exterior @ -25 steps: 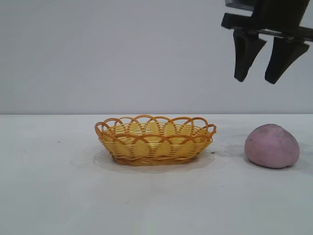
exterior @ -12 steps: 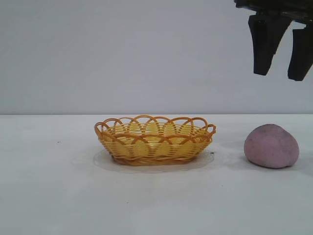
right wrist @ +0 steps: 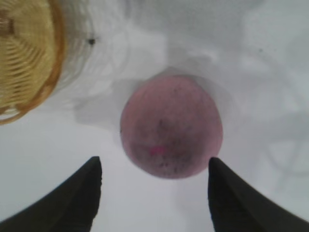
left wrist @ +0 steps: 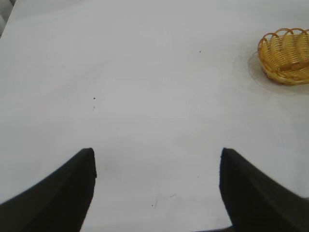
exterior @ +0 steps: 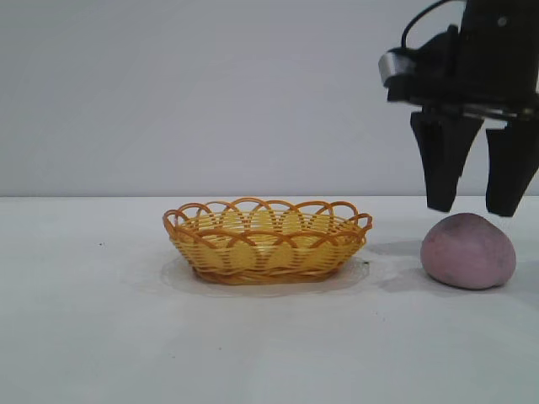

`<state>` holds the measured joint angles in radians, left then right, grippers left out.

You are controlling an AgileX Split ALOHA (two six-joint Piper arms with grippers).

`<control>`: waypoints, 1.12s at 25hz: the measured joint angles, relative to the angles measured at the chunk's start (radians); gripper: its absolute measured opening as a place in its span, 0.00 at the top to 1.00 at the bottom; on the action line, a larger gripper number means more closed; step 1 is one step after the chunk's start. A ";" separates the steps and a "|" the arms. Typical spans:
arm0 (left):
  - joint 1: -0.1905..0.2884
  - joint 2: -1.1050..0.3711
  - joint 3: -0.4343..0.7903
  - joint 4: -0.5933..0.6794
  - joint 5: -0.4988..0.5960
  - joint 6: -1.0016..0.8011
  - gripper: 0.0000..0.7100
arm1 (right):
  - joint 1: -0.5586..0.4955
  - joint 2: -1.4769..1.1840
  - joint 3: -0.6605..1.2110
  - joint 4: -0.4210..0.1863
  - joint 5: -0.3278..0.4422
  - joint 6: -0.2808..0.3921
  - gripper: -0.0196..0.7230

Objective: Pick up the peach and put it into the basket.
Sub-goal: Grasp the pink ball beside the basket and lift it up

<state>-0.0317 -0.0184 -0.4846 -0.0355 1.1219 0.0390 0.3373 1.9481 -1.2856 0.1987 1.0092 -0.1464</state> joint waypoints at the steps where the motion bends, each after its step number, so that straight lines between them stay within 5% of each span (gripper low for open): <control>1: 0.000 0.000 0.000 0.000 0.000 0.000 0.27 | 0.000 0.009 -0.002 0.000 -0.011 0.000 0.42; 5: 0.000 0.000 0.000 0.000 0.000 0.000 0.27 | 0.000 0.038 -0.002 -0.007 -0.038 0.000 0.42; 9: 0.000 0.000 0.000 0.000 0.000 0.000 0.27 | 0.000 0.042 -0.005 -0.013 -0.040 -0.008 0.80; 13: 0.000 0.000 0.000 0.000 0.000 0.000 0.27 | 0.000 0.032 -0.009 -0.015 -0.020 -0.010 0.97; 21: 0.000 0.000 0.000 0.000 0.000 0.000 0.27 | 0.000 -0.138 -0.009 -0.004 0.007 -0.014 0.97; 28: 0.000 0.000 0.000 0.000 0.000 0.000 0.27 | 0.016 -0.229 -0.029 0.133 -0.022 -0.018 0.97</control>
<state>-0.0317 -0.0184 -0.4846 -0.0355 1.1219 0.0390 0.3533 1.7192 -1.3149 0.3312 0.9867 -0.1643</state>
